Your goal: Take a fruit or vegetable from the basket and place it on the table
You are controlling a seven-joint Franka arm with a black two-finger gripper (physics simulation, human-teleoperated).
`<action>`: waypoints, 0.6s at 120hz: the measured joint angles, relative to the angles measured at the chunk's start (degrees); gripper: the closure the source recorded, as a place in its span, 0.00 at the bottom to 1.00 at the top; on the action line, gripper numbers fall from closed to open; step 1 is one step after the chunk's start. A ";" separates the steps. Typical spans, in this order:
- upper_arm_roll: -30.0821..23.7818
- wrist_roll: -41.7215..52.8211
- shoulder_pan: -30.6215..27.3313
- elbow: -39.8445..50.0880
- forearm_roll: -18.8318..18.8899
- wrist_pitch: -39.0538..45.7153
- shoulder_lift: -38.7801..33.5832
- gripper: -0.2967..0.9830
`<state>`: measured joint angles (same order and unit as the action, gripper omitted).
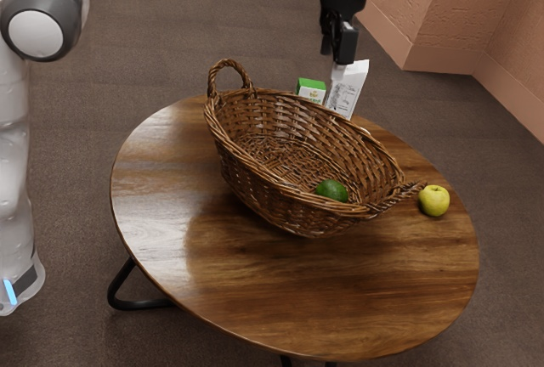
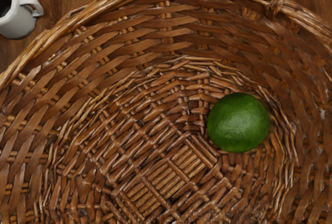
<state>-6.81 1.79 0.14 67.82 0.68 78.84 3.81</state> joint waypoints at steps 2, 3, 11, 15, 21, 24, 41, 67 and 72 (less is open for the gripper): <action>-0.02 0.02 0.10 -0.01 0.01 -0.30 0.02 0.23; -0.02 0.02 0.13 -0.02 0.00 -0.44 0.05 0.23; 0.03 0.05 -0.35 0.00 0.12 -1.37 0.53 0.23; 0.07 0.07 -0.91 0.02 0.18 -1.73 0.78 0.23; 0.14 0.08 -1.75 0.01 0.30 -2.14 1.17 0.23; 0.26 0.09 -2.02 -0.01 0.37 -2.34 1.30 0.23; 1.98 2.51 -2.84 0.00 0.49 -4.71 1.48 0.23; -3.63 11.40 -0.89 4.46 0.90 -6.69 0.75 0.23; -3.76 13.42 0.16 7.41 1.08 -5.37 0.11 0.23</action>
<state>-10.56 15.21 0.30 75.24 1.76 73.47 3.91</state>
